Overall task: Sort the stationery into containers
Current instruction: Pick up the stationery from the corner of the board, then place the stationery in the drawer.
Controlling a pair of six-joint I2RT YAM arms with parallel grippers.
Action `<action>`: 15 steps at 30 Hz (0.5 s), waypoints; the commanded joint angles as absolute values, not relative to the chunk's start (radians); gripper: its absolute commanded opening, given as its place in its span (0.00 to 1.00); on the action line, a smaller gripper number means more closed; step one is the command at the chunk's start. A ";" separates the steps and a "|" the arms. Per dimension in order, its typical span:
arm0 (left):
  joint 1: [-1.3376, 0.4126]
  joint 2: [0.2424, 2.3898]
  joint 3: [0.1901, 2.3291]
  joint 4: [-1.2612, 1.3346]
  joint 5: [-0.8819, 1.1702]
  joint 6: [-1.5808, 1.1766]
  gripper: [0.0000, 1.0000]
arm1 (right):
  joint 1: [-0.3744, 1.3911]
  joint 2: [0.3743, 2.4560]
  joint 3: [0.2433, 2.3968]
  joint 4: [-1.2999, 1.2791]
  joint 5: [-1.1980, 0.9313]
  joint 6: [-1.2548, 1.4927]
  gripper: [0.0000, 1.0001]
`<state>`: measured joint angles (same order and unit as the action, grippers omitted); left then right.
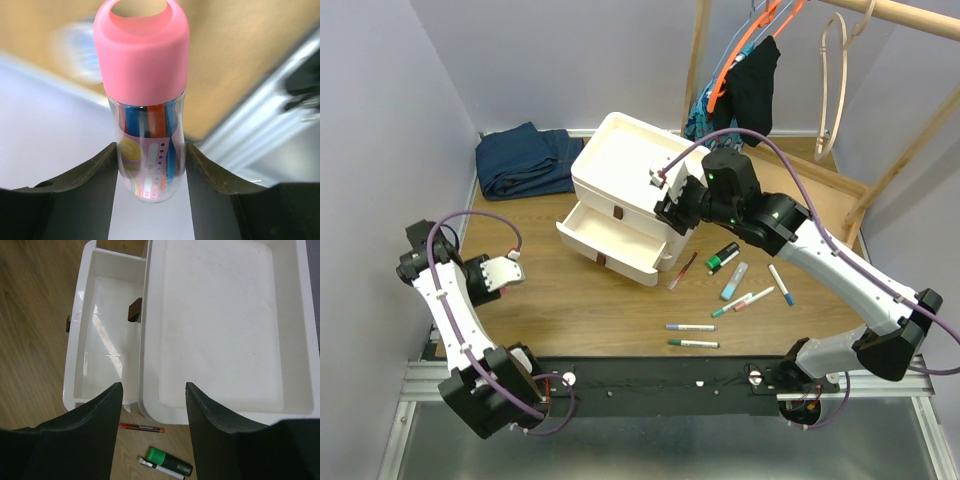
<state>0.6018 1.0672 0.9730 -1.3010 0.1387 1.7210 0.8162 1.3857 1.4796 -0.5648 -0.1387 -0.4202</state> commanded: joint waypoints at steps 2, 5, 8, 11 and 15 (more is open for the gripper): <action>0.551 1.038 1.100 -1.534 0.265 1.858 0.22 | 0.815 1.318 1.387 -0.480 -0.019 -0.430 0.59; 0.435 1.063 1.178 -1.522 0.362 1.806 0.20 | 0.815 1.296 1.353 -0.453 0.050 -0.431 0.59; 0.291 1.106 1.297 -1.427 0.452 1.615 0.20 | 0.815 1.272 1.329 -0.437 0.093 -0.436 0.58; 0.212 1.126 1.384 -1.279 0.526 1.525 0.20 | 0.808 1.247 1.302 -0.417 0.126 -0.442 0.59; 0.043 1.137 1.408 -1.097 0.540 1.405 0.18 | 0.796 1.220 1.255 -0.405 0.106 -0.463 0.59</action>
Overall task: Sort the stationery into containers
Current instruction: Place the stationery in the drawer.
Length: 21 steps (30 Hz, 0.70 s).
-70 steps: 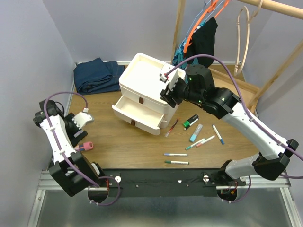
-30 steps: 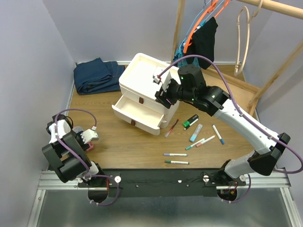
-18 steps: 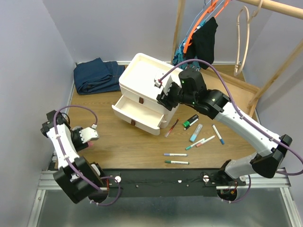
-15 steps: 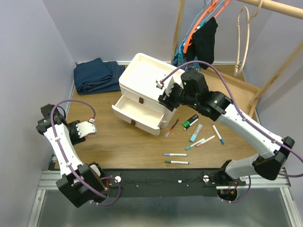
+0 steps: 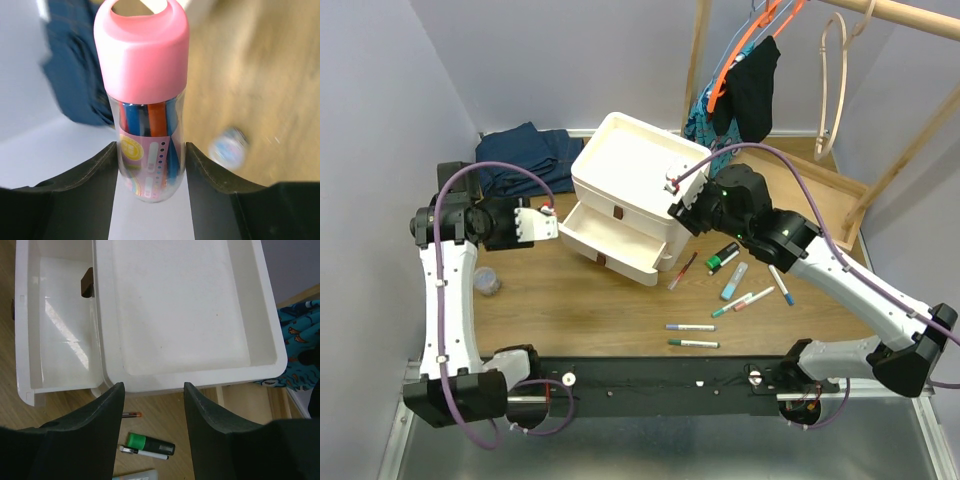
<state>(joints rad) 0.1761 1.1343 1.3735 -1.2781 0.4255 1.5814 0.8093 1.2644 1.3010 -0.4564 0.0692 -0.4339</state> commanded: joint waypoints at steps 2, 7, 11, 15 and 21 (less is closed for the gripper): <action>0.003 1.137 1.393 -1.010 0.557 1.394 0.18 | 0.787 1.213 1.249 -0.403 0.110 -0.465 0.59; -0.141 1.157 1.304 -0.918 0.585 1.473 0.18 | 0.772 1.215 1.256 -0.403 0.121 -0.475 0.59; -0.216 1.160 1.209 -0.772 0.526 1.422 0.18 | 0.767 1.215 1.255 -0.405 0.121 -0.480 0.59; -0.248 1.180 1.152 -0.693 0.499 1.413 0.19 | 0.765 1.207 1.240 -0.408 0.120 -0.485 0.59; -0.270 1.222 1.123 -0.635 0.448 1.434 0.21 | 0.753 1.200 1.220 -0.402 0.112 -0.480 0.59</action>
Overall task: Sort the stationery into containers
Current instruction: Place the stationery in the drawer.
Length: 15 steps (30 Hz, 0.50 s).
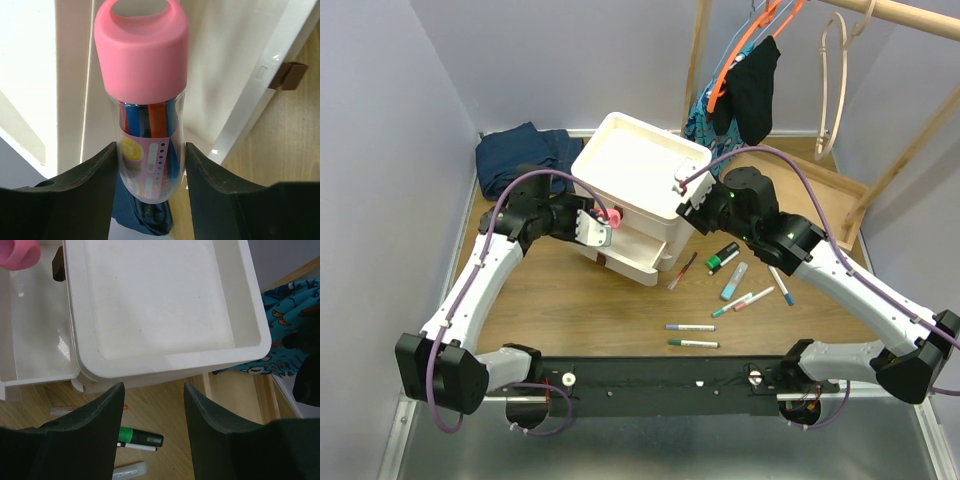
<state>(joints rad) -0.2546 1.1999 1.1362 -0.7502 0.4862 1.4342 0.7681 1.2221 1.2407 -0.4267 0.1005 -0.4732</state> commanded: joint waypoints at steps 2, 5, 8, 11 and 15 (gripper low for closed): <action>-0.276 1.232 1.121 -0.630 0.445 1.436 0.22 | 0.750 1.197 1.215 -0.402 0.109 -0.479 0.59; -0.290 1.244 1.112 -0.632 0.440 1.445 0.26 | 0.747 1.193 1.212 -0.402 0.107 -0.479 0.59; -0.305 1.247 1.106 -0.643 0.439 1.447 0.30 | 0.741 1.192 1.209 -0.403 0.106 -0.479 0.59; -0.311 1.244 1.100 -0.660 0.446 1.450 0.32 | 0.736 1.190 1.204 -0.405 0.103 -0.479 0.59; -0.316 1.241 1.085 -0.658 0.439 1.453 0.42 | 0.732 1.187 1.200 -0.403 0.100 -0.476 0.59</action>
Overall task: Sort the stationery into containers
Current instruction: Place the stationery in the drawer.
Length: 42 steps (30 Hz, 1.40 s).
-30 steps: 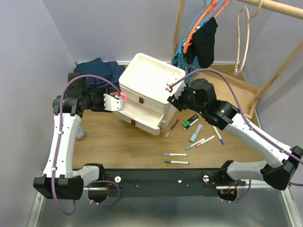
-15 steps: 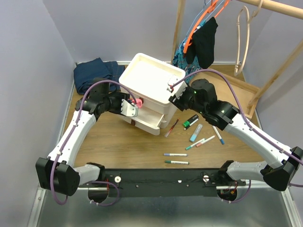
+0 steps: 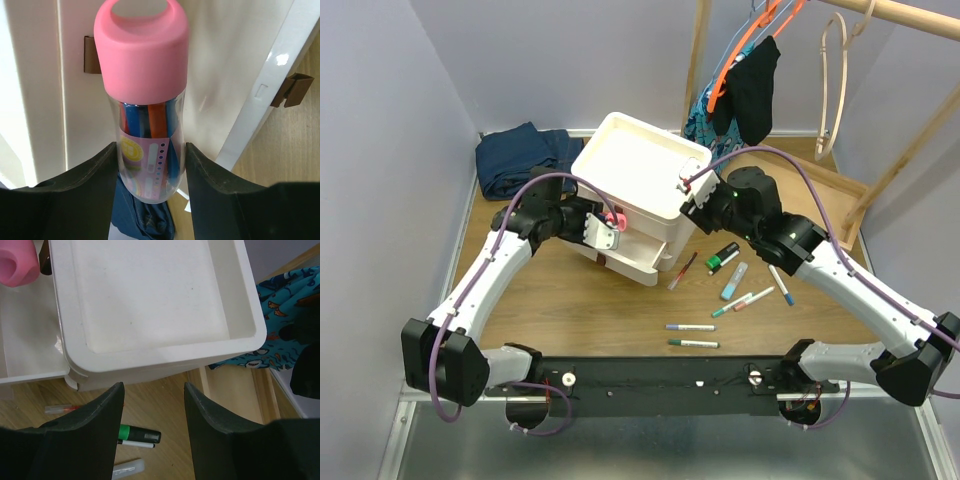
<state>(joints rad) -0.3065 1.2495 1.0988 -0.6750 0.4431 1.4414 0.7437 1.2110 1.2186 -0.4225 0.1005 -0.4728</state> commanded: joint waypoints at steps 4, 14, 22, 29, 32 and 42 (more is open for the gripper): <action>-0.319 1.241 1.078 -0.646 0.425 1.442 0.50 | 0.727 1.187 1.195 -0.402 0.095 -0.472 0.59; -0.319 1.220 1.077 -0.631 0.422 1.396 0.64 | 0.726 1.181 1.181 -0.394 0.091 -0.471 0.60; -0.319 1.178 1.167 -0.653 0.472 1.295 0.73 | 0.726 1.181 1.180 -0.388 0.089 -0.469 0.61; -0.319 1.051 1.147 -0.734 0.416 1.281 0.74 | 0.724 1.177 1.174 -0.390 0.092 -0.471 0.61; -0.314 0.973 1.120 -0.874 0.345 1.290 0.76 | 0.723 1.167 1.163 -0.388 0.095 -0.474 0.62; 0.009 1.058 1.197 -1.404 0.351 1.351 0.79 | 0.718 1.160 1.132 -0.380 0.055 -0.456 0.62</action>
<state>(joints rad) -0.1509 1.0054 1.2045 -1.1553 0.3523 1.3148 0.7242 1.1755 1.1542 -0.4057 0.0921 -0.4713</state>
